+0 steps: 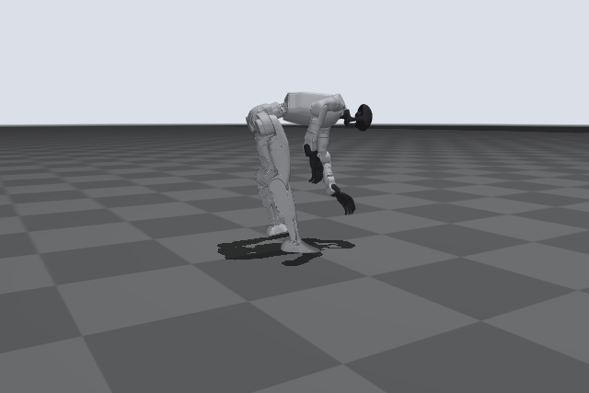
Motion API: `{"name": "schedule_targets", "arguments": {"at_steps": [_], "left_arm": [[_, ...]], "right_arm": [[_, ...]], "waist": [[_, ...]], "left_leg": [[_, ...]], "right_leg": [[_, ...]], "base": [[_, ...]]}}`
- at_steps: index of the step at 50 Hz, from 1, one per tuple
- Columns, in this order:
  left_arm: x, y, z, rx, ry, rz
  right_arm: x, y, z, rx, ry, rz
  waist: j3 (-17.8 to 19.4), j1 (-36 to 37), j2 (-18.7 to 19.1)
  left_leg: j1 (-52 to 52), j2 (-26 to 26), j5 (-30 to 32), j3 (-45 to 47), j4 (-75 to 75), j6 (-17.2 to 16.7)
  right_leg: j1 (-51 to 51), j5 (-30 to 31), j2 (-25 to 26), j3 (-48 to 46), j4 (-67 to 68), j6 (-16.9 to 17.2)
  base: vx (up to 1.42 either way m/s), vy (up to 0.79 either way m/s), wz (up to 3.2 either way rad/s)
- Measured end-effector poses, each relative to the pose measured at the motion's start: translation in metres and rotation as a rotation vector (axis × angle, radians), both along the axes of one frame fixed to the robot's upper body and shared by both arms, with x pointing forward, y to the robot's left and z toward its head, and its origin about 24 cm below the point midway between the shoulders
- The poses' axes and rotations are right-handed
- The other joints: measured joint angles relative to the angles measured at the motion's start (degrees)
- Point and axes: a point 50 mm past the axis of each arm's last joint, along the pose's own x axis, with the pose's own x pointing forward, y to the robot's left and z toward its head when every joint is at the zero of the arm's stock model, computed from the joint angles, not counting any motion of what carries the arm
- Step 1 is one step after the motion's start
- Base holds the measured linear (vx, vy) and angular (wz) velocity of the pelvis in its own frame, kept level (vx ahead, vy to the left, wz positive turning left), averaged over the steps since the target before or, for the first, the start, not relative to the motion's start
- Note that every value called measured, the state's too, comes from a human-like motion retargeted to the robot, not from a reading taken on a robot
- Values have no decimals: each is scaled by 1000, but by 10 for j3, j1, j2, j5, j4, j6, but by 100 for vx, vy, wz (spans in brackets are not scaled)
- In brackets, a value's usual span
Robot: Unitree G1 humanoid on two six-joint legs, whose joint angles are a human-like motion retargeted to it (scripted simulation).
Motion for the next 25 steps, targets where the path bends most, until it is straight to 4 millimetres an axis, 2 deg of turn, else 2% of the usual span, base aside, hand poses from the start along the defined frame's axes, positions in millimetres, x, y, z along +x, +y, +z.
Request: {"name": "schedule_targets", "arguments": {"at_steps": [2,4,6,8,10,13,17,19,20,22,25], "left_arm": [[-8,14,34,135,-18,166],[-16,26,53,124,-33,238],[-21,35,60,95,-15,262],[-20,42,55,65,26,237],[-13,45,37,42,79,180],[1,39,-16,-22,172,34],[10,14,-96,-126,320,-185],[9,-1,-128,-120,407,-270],[7,-10,-141,-111,445,-313],[4,-35,-156,-143,486,-434],[2,-64,-160,-131,480,-517]], "right_arm": [[-1,12,5,65,-24,60],[-1,13,6,62,-32,64],[-1,10,7,65,-37,57],[-2,6,7,74,-37,38],[-3,-1,5,87,-31,8],[-5,-15,-2,90,-5,-57],[-7,-33,-9,89,19,-138],[-7,-37,-10,151,15,-164],[-8,-35,-12,178,24,-160],[-9,-48,-11,145,27,-188],[-10,-44,-14,133,45,-162]], "waist": [[0,-8,-18],[0,-12,-19],[0,-9,-18],[0,1,-14],[0,18,-8],[0,53,6],[0,97,27],[0,111,31],[0,117,33],[0,129,40],[0,128,39]], "left_leg": [[-50,35,-28,17,85,-5],[-60,40,-33,16,101,-5],[-61,43,-38,18,112,-5],[-56,45,-41,22,119,-5],[-46,46,-45,26,124,-5],[-19,44,-50,32,125,-2],[21,37,-50,36,105,0],[41,33,-49,37,89,-3],[48,31,-48,36,82,-4],[59,27,-41,34,65,-4],[68,23,-34,31,47,-5]], "right_leg": [[-33,-17,4,-13,41,0],[-36,-17,5,-15,42,0],[-34,-16,4,-12,42,0],[-28,-17,4,-7,41,0],[-18,-19,4,-2,40,0],[5,-22,3,7,37,0],[33,-29,2,12,39,0],[43,-33,3,12,42,0],[47,-34,3,12,44,0],[51,-35,4,6,47,0],[54,-35,5,2,47,0]], "base": [[-19,1,-45],[-6,5,-25],[0,0,0],[0,0,0],[3,-1,-5],[6,-2,-11],[4,-2,-6],[0,0,0],[0,0,0],[-1,-6,5],[0,0,0]]}}
